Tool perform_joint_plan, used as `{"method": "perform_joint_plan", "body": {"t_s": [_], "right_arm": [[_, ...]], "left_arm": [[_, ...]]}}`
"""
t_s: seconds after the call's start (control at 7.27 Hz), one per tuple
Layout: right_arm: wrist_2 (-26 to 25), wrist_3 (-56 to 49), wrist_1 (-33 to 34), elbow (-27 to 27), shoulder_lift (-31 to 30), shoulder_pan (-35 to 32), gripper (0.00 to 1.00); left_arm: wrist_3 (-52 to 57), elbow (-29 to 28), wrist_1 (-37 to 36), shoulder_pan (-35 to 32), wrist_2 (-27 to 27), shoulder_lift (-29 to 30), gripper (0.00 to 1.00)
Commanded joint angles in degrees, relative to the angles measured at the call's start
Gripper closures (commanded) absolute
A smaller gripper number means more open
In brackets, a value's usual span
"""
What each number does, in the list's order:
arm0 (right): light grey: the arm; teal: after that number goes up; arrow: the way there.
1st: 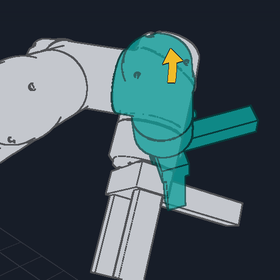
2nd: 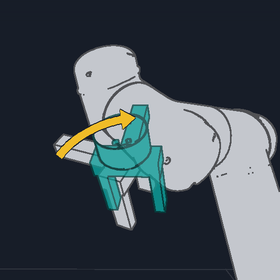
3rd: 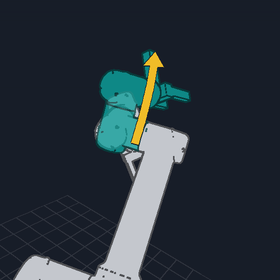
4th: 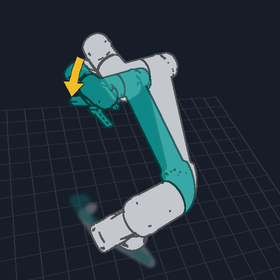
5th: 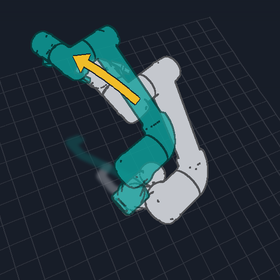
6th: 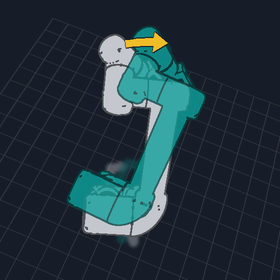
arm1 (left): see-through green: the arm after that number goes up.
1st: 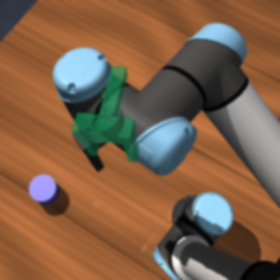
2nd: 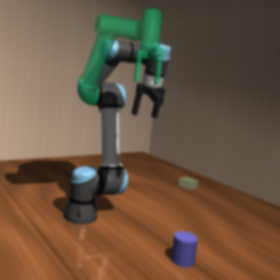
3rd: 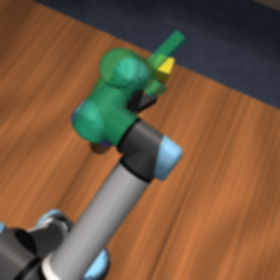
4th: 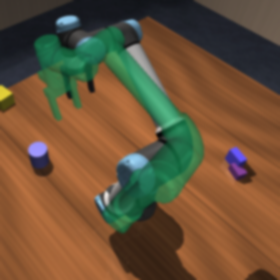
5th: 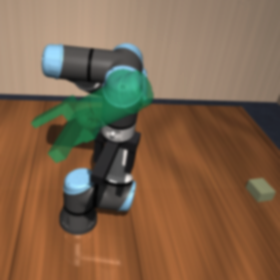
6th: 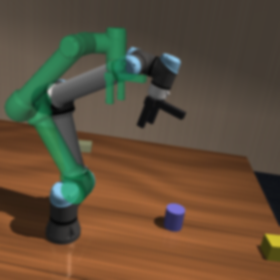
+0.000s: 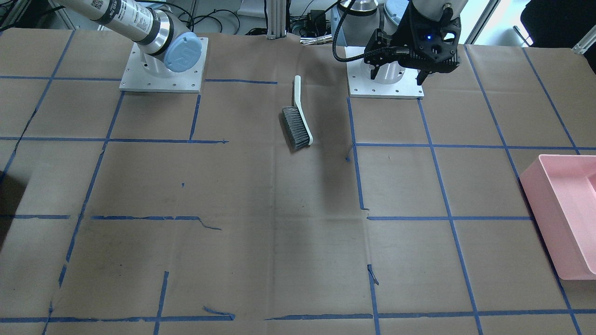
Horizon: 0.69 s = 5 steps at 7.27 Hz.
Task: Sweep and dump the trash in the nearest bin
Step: 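Tip the dustpan over the bin while the left gripper releases the brush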
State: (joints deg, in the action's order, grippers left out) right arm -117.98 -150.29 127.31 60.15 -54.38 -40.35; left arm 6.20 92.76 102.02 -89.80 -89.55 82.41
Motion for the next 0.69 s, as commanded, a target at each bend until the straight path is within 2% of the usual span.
{"method": "perform_joint_plan", "body": {"t_s": [0.0, 0.55], "right_arm": [[-0.3, -0.5, 1.2, 1.6, -1.9, -0.2, 1.00], [-2.0, -3.6, 1.4, 1.5, -3.1, -0.2, 1.00]], "left_arm": [[-0.1, 0.0, -0.7, 0.2, 0.0, -0.4, 0.01], [0.4, 0.1, -1.3, 0.2, -0.4, -0.7, 0.01]]}}
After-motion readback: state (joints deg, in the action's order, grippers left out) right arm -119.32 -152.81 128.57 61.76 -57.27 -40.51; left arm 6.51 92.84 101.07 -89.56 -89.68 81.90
